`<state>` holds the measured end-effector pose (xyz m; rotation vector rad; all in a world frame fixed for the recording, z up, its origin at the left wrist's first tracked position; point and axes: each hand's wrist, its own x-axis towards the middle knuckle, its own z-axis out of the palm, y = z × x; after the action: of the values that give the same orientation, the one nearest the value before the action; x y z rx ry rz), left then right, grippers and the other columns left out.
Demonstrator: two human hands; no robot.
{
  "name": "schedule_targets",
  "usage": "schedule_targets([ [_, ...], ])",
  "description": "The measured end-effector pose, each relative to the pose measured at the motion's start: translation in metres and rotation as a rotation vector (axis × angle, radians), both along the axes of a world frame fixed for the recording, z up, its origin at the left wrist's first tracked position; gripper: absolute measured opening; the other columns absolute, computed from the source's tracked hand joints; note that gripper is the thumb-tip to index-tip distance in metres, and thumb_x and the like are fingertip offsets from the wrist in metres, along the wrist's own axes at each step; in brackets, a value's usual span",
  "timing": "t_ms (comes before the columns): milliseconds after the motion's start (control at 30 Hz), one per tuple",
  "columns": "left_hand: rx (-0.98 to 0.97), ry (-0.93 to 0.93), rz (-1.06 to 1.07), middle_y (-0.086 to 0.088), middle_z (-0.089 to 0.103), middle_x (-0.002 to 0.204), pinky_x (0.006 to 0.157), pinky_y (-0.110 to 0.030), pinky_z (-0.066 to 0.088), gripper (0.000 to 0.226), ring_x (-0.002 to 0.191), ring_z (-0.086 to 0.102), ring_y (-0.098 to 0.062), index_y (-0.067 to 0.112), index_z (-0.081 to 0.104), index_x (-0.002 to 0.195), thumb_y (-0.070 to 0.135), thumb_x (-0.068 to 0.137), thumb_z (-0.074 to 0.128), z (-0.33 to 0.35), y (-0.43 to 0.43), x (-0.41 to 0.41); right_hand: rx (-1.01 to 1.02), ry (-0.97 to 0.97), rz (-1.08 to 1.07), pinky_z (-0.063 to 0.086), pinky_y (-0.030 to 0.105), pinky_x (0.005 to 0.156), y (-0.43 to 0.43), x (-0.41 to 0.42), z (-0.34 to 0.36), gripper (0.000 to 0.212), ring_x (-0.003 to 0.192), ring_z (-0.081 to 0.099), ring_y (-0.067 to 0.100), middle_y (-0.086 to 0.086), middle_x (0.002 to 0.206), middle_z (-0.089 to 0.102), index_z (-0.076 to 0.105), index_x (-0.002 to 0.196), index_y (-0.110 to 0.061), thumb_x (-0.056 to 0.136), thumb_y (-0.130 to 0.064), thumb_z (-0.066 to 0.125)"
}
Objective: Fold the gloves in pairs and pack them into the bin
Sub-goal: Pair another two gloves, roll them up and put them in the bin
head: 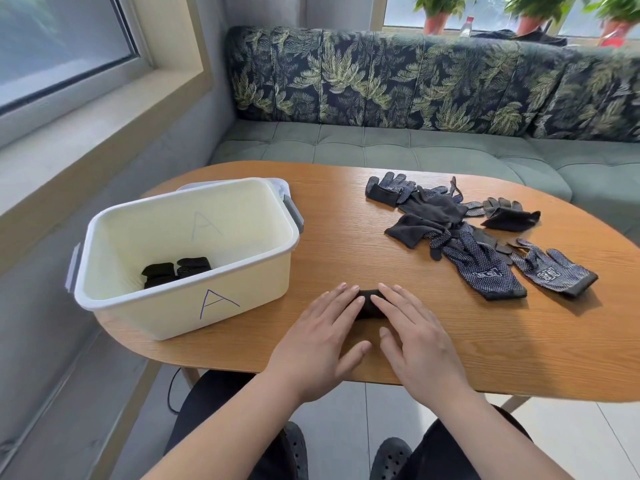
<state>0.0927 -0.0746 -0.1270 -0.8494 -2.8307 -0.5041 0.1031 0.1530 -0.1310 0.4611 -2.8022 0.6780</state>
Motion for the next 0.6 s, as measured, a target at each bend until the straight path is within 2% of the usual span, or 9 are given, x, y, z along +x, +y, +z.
schedule_targets([
  [67,0.115,-0.039,0.046,0.014,0.016,0.176,0.133,-0.033,0.011,0.066,0.163,-0.003,-0.003,0.024,0.031,0.167,0.06,0.111,0.036,0.004,-0.003,0.0,-0.06,-0.013,-0.037,0.035,0.046,0.126,0.0,-0.002,0.001,0.047,0.16,0.022,0.003,-0.023,0.165,0.04,0.054,0.154,-0.036,0.107,-0.029,0.053],
  [167,0.291,-0.077,0.118,0.017,0.031,0.168,0.131,-0.031,0.019,0.055,0.16,0.013,-0.002,0.026,0.044,0.158,0.054,0.111,0.044,0.008,-0.006,0.001,-0.188,0.019,-0.126,0.041,0.045,0.12,0.0,-0.004,0.002,0.036,0.148,0.039,0.006,-0.023,0.148,0.058,0.068,0.139,-0.034,0.105,-0.026,0.061],
  [267,0.378,-0.081,0.179,0.018,0.041,0.155,0.125,-0.031,0.031,0.046,0.151,0.031,-0.005,0.027,0.053,0.15,0.048,0.109,0.049,0.011,-0.007,0.002,-0.259,0.07,-0.181,0.049,0.038,0.106,0.0,-0.001,0.005,0.023,0.127,0.051,0.009,-0.021,0.123,0.065,0.078,0.12,-0.032,0.1,-0.025,0.068],
  [400,0.391,-0.084,0.219,0.019,0.046,0.144,0.119,-0.025,0.035,0.039,0.14,0.039,-0.003,0.028,0.057,0.143,0.045,0.108,0.053,0.013,-0.007,0.002,-0.312,0.079,-0.171,0.05,0.03,0.087,0.002,0.003,0.008,0.015,0.106,0.058,0.009,-0.024,0.098,0.067,0.082,0.101,-0.034,0.096,-0.022,0.074],
  [500,0.363,-0.087,0.24,0.019,0.048,0.137,0.115,-0.022,0.036,0.038,0.134,0.04,-0.001,0.027,0.059,0.141,0.046,0.107,0.053,0.013,-0.007,0.001,-0.385,0.038,-0.15,0.049,0.026,0.084,0.005,0.002,0.011,0.015,0.103,0.061,0.01,-0.022,0.097,0.07,0.082,0.102,-0.037,0.096,-0.024,0.076],
  [600,0.341,-0.083,0.248,0.017,0.051,0.131,0.112,-0.021,0.038,0.038,0.129,0.042,-0.002,0.025,0.063,0.138,0.046,0.107,0.053,0.013,-0.006,0.001,-0.418,-0.02,-0.143,0.048,0.026,0.097,0.006,-0.003,0.01,0.022,0.119,0.058,0.009,-0.026,0.115,0.07,0.079,0.114,-0.043,0.096,-0.03,0.076],
])
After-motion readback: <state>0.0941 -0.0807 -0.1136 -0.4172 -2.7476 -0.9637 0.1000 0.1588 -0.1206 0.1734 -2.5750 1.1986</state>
